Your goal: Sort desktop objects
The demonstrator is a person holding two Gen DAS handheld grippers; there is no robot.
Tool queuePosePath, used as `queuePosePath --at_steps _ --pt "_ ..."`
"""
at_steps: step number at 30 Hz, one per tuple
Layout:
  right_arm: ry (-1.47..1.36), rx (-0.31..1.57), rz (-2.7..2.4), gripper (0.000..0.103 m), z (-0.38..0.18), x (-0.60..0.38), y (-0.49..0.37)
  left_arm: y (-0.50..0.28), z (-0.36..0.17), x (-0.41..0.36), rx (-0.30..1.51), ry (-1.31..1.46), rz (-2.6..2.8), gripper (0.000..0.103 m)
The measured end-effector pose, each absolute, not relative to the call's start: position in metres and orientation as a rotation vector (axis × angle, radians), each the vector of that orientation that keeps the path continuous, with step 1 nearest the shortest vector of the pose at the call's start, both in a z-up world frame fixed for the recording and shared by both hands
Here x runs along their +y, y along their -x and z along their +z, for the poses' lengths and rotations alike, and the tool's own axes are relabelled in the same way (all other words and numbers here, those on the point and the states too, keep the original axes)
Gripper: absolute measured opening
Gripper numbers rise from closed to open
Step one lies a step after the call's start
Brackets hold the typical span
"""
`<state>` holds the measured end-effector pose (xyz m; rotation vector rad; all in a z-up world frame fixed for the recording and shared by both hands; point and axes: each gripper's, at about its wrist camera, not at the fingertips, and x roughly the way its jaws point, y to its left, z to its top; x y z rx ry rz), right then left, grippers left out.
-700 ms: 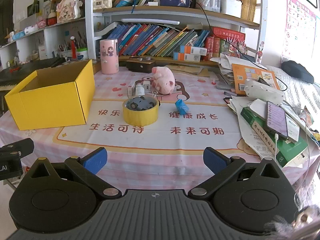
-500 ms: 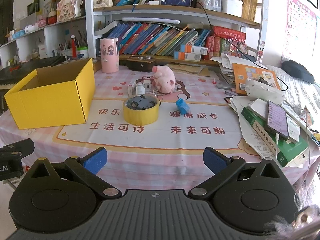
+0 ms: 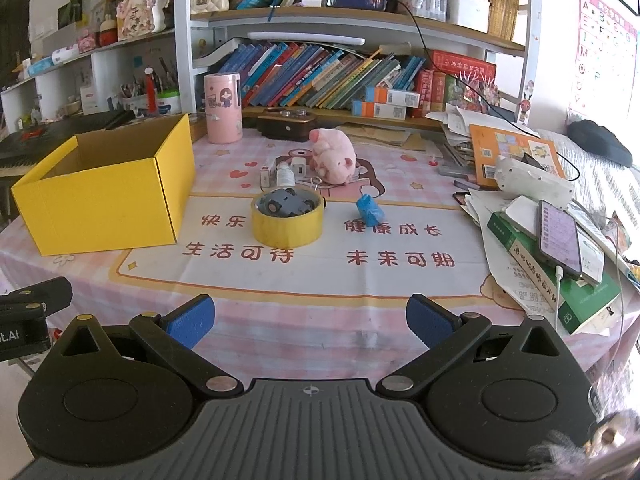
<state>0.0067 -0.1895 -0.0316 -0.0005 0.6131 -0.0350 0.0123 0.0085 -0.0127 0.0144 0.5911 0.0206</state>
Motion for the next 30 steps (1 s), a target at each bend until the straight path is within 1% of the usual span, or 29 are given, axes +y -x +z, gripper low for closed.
queuePosePath --at_steps 30 --pt "-0.005 0.614 -0.037 0.103 -0.0255 -0.1902 -0.0062 -0.0132 -0.0074 0.0088 0.594 -0.014 0.018 0.103"
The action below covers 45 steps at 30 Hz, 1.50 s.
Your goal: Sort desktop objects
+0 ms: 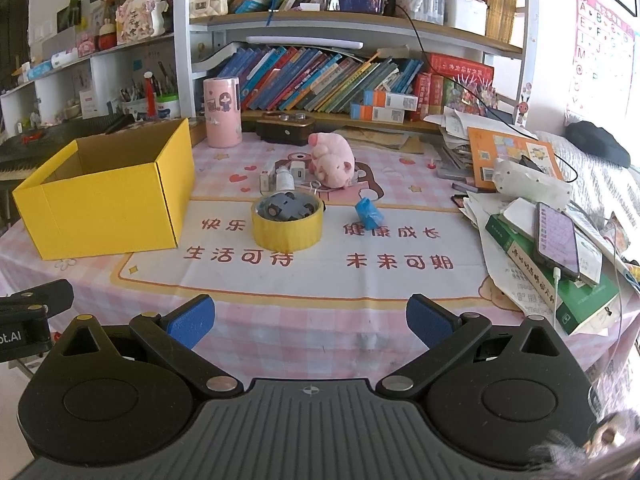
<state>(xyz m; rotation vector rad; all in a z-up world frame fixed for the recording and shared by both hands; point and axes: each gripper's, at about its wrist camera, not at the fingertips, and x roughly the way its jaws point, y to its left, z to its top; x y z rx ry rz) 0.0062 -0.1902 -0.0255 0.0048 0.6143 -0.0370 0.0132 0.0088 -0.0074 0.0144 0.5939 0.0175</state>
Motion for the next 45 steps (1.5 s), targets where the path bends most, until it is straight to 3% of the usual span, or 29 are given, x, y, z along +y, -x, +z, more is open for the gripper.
queuePosePath --at_steps 45 --pt "-0.024 0.625 -0.064 0.103 -0.033 -0.211 -0.024 -0.035 -0.011 -0.012 0.599 -0.027 -0.002 0.103"
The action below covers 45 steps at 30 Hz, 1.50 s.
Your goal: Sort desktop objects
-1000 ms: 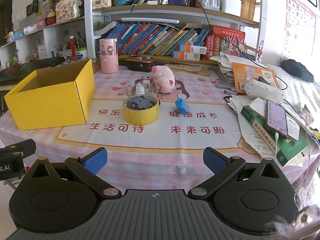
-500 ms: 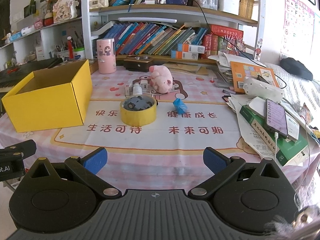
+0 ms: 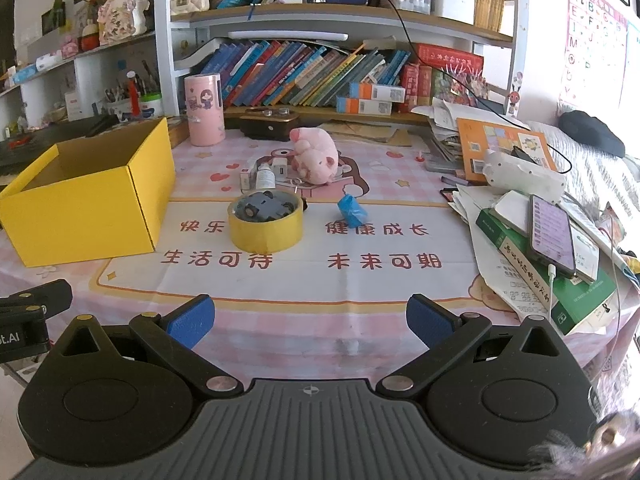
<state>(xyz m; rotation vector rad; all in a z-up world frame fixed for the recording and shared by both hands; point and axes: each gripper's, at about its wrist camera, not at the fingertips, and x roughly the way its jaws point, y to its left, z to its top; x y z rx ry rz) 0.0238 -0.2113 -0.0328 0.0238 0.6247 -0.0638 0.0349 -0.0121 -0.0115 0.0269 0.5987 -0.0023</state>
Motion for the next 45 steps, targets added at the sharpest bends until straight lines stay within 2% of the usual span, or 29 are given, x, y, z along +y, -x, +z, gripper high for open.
queuePosePath --at_steps 34,45 --pt "-0.019 0.697 0.04 0.103 -0.043 -0.281 -0.135 -0.116 -0.018 -0.088 0.653 -0.026 0.038 0.103" --pt "0.007 0.749 0.094 0.098 -0.053 -0.309 -0.178 -0.145 -0.026 -0.124 0.698 -0.028 0.057 0.103"
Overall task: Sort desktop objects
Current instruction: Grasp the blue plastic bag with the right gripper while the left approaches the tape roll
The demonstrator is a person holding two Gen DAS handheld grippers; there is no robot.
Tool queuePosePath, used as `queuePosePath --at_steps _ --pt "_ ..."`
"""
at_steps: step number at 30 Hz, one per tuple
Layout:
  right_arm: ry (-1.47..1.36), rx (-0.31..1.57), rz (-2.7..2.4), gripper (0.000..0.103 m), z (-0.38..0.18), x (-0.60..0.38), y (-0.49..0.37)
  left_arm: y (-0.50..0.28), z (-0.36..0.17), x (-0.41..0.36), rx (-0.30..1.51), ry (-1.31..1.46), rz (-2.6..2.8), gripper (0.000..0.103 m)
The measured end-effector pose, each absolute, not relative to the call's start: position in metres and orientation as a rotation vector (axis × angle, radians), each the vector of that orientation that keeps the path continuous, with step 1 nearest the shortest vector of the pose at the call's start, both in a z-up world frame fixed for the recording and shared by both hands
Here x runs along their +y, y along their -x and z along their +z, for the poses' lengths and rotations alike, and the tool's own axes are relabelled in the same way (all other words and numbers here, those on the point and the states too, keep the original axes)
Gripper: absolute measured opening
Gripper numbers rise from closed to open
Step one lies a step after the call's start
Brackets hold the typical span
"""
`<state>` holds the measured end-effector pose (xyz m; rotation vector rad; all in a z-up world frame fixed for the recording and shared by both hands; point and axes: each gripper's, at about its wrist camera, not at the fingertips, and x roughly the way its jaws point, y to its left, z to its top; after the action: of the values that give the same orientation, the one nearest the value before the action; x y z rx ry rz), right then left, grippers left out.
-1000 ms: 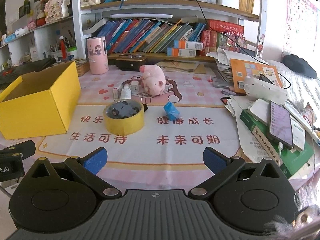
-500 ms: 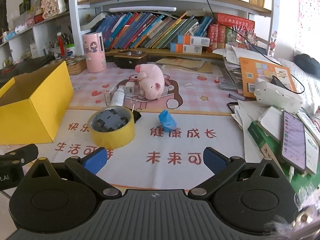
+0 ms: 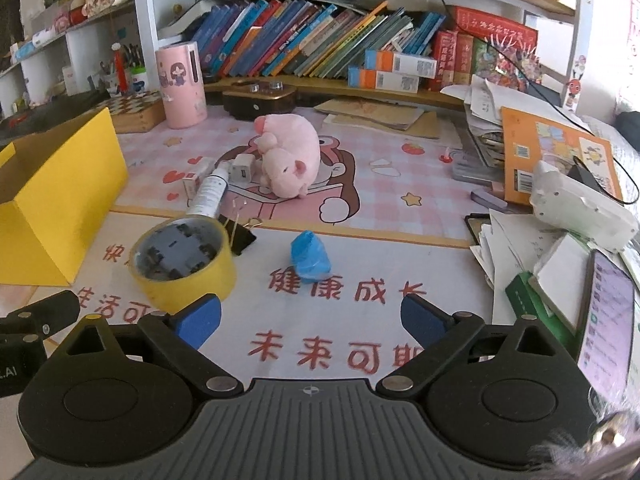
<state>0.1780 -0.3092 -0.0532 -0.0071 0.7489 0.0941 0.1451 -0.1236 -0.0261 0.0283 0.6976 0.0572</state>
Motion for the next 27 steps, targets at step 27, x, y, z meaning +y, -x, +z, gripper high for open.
queuePosePath --at_steps 27 --pt "0.09 0.897 0.333 0.057 -0.1 -0.323 -0.279 -0.202 -0.055 -0.172 0.812 -0.026 0.112 0.103"
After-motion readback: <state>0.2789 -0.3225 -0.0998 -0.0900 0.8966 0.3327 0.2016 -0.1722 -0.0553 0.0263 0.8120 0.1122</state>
